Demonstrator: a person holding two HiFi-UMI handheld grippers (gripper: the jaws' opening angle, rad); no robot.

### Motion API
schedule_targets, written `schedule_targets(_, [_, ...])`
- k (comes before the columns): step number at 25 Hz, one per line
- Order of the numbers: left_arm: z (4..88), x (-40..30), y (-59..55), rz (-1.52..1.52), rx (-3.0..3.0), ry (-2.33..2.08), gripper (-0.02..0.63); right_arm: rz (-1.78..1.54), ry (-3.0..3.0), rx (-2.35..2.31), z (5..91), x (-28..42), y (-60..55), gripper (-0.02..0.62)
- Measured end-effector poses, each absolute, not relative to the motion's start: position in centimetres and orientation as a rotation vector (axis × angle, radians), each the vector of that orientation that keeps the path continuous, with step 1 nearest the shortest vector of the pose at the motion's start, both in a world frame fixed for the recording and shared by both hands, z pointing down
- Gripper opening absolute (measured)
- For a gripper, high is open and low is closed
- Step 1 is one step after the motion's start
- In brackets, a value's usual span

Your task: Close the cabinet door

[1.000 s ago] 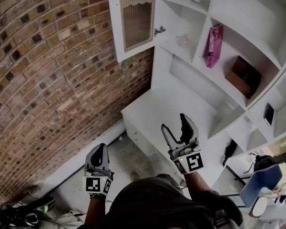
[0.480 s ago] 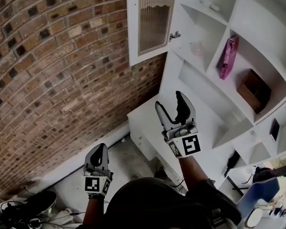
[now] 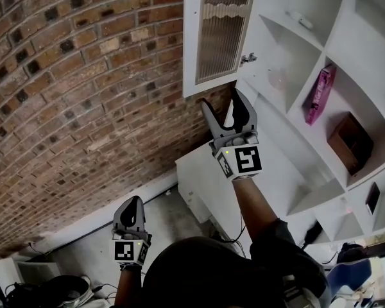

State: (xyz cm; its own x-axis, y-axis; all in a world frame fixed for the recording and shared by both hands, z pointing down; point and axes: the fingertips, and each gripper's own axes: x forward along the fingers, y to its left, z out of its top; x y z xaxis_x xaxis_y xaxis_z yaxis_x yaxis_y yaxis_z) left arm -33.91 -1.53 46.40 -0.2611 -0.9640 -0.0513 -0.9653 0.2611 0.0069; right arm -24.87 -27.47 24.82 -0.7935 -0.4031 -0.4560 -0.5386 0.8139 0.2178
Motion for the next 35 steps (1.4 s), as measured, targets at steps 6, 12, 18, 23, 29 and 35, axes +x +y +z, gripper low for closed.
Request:
schedule_targets(6, [46.4, -34.4, -1.4, 0.071, -1.841, 2.506, 0.002, 0.522, 2.584, -0.754, 22.1, -29.5, -31.7, 0.307])
schedule_targets(12, [47.0, -36.0, 0.1, 0.082, -1.759, 2.582, 0.002, 0.583, 2.57, -0.801, 19.3, -33.9, -34.9, 0.308])
schedule_targets(18, [47.7, -37.2, 1.8, 0.096, -1.688, 2.651, 0.002, 0.662, 2.534, -0.89, 16.6, -37.2, -37.4, 0.308])
schedule_targets(23, [48.5, -38.0, 3.0, 0.107, -1.642, 2.698, 0.002, 0.707, 2.501, -0.982, 15.2, -39.2, -39.1, 0.308])
schedule_targets(29, [49.4, -38.5, 4.1, 0.117, -1.603, 2.747, 0.002, 0.77, 2.446, -1.108, 14.3, -40.4, -40.7, 0.307])
schedule_targets(35, [50.0, -38.5, 4.4, 0.112, -1.597, 2.775, 0.002, 0.868, 2.371, -1.201, 13.3, -41.2, -41.4, 0.307])
